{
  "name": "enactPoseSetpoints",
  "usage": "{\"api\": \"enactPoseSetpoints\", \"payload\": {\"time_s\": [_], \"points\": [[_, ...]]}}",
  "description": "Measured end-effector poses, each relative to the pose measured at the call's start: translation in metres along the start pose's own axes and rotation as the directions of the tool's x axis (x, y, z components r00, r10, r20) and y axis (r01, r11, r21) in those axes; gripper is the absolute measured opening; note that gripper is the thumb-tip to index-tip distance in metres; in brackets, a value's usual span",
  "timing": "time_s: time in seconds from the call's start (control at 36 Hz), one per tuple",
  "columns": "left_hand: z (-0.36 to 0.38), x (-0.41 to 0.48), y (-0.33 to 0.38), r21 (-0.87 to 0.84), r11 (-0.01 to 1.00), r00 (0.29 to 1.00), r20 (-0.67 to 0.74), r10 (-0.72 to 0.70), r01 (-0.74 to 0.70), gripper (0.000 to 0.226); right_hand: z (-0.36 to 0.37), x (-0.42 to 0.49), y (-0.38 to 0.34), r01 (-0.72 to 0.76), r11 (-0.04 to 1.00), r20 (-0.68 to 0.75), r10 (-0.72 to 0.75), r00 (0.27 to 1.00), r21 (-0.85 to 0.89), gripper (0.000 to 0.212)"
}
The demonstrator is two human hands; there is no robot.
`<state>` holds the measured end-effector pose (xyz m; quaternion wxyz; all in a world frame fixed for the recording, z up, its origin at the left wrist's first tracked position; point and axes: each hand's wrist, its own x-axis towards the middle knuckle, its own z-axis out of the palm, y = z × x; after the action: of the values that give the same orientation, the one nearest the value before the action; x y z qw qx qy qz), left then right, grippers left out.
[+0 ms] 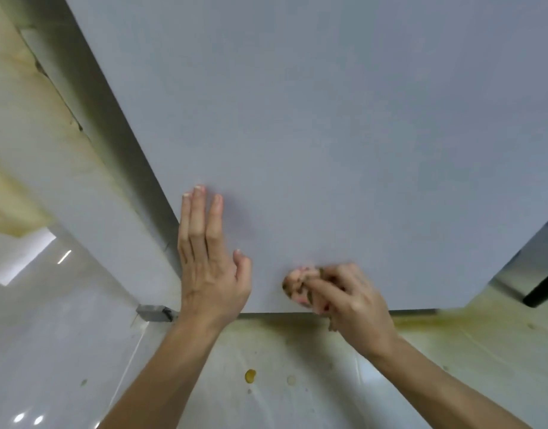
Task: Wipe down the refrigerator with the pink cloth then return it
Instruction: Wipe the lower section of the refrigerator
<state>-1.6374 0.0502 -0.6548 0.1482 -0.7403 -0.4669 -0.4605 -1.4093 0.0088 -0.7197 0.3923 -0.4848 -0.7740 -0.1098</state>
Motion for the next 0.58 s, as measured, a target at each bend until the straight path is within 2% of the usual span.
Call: {"api": "enactPoseSetpoints", "payload": {"time_s": [0.06, 0.08, 0.11, 0.14, 0.19, 0.25, 0.36, 0.42, 0.5, 0.58], "points": [[-0.002, 0.005, -0.001, -0.002, 1.000, 1.000, -0.014, -0.001, 0.001, 0.091, -0.027, 0.027, -0.009, -0.205, 0.966, -0.153, 0.229, 0.961, 0.160, 0.032], [-0.003, 0.007, -0.001, -0.006, 1.000, 1.000, -0.030, -0.004, 0.004, 0.089, -0.040, 0.047, -0.015, -0.251, 0.955, -0.258, 0.286, 0.923, 0.162, 0.045], [-0.004, 0.010, 0.000, -0.008, 1.000, 0.999, -0.047, -0.011, 0.011, 0.088, -0.050, 0.067, -0.022, -0.263, 0.949, -0.363, 0.311, 0.878, 0.176, 0.057], [-0.005, 0.012, 0.000, -0.008, 1.000, 0.998, -0.059, -0.016, 0.016, 0.088, -0.058, 0.086, -0.029, -0.236, 0.956, -0.469, 0.291, 0.834, 0.174, 0.060], [-0.007, 0.017, -0.001, -0.019, 1.000, 0.997, -0.076, -0.017, 0.016, 0.088, -0.063, 0.125, -0.048, -0.202, 0.953, -0.592, 0.298, 0.749, 0.225, 0.055], [-0.009, 0.022, -0.001, -0.042, 0.999, 0.995, -0.099, -0.024, 0.020, 0.090, -0.065, 0.156, -0.071, -0.164, 0.958, -0.660, 0.281, 0.697, 0.235, 0.054], [-0.015, 0.032, -0.008, -0.069, 0.998, 0.991, -0.132, -0.007, -0.002, 0.091, -0.038, 0.159, -0.084, -0.032, 0.996, -0.634, 0.074, 0.770, 0.077, 0.028], [-0.018, 0.032, -0.015, -0.037, 0.998, 0.994, -0.098, 0.040, -0.044, 0.088, -0.017, 0.141, -0.080, 0.041, 0.999, -0.574, -0.022, 0.818, 0.020, 0.031], [-0.020, 0.027, -0.019, -0.016, 0.999, 0.998, -0.056, 0.030, -0.031, 0.089, 0.014, 0.096, -0.064, 0.150, 0.988, -0.397, -0.151, 0.905, -0.032, 0.025], [-0.016, 0.022, -0.013, 0.019, 0.999, 0.999, 0.001, 0.050, -0.050, 0.092, 0.031, 0.035, -0.027, 0.179, 0.982, -0.113, -0.184, 0.976, -0.050, 0.041]]}}
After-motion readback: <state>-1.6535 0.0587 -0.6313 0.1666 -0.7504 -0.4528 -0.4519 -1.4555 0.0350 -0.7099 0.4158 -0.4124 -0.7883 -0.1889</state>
